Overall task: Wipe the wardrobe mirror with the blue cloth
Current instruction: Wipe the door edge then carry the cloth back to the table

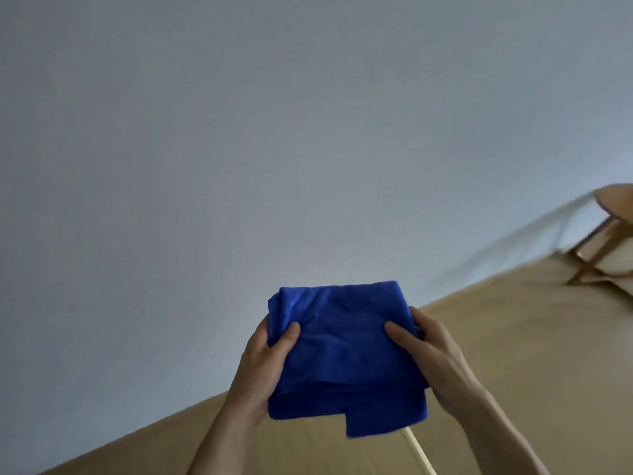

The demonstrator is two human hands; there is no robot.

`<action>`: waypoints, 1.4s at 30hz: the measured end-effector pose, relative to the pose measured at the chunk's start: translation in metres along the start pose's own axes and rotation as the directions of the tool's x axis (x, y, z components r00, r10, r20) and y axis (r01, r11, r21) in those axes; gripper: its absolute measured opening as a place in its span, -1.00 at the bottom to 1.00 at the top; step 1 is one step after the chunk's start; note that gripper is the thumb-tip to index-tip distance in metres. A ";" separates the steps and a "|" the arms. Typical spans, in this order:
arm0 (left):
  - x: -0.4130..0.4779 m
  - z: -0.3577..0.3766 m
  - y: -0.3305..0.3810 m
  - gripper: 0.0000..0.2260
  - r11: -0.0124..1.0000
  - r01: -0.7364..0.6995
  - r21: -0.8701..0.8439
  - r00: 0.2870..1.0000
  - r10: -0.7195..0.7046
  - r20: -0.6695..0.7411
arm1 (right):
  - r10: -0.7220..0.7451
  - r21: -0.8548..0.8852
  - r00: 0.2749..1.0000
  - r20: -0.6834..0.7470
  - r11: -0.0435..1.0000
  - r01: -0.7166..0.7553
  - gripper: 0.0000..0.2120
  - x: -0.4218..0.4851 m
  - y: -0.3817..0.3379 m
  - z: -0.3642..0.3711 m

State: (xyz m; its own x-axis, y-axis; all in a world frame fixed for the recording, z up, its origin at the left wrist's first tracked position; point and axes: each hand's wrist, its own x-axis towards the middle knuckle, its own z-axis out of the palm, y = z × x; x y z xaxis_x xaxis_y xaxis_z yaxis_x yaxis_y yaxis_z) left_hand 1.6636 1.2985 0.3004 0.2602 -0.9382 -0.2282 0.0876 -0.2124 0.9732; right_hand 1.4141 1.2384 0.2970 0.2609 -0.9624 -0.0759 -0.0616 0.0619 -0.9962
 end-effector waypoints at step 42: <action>0.260 0.336 0.017 -0.70 0.979 -0.006 0.205 0.676 -0.147 0.722 | 0.191 0.188 0.566 -0.802 0.980 -0.064 -0.81 0.081 0.030 -0.231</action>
State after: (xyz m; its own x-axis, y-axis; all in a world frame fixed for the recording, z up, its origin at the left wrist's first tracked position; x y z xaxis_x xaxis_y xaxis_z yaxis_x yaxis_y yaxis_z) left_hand 1.4096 0.9592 0.2670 -0.5310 -0.8005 -0.2779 -0.1130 -0.2581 0.9595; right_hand 1.2113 1.1011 0.2707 -0.6363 -0.7453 -0.1990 0.1043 0.1725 -0.9795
